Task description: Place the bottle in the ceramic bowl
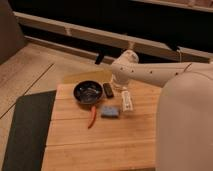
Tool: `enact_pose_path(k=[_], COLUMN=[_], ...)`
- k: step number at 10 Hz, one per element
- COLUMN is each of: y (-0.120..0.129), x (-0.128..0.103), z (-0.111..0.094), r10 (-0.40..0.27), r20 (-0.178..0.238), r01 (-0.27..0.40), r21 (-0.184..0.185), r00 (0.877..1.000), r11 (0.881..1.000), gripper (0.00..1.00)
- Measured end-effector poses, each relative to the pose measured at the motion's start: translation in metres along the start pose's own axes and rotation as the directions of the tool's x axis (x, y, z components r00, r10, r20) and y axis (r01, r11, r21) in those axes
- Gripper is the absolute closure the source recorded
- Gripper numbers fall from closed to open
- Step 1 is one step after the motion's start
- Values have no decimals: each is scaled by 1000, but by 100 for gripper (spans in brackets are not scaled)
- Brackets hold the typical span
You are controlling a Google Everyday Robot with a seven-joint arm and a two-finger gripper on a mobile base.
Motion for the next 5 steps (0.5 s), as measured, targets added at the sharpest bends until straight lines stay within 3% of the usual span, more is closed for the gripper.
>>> enact_pose_path(k=[2, 3, 5], y=[-11, -28, -49], x=[11, 23, 30], z=[14, 26, 36], r10=[11, 20, 35], r20=[-52, -95, -132], r01=[-10, -13, -19], r21=[29, 73, 121], r00=[999, 995, 991], r11=[1000, 997, 992], gripper=[35, 35, 35])
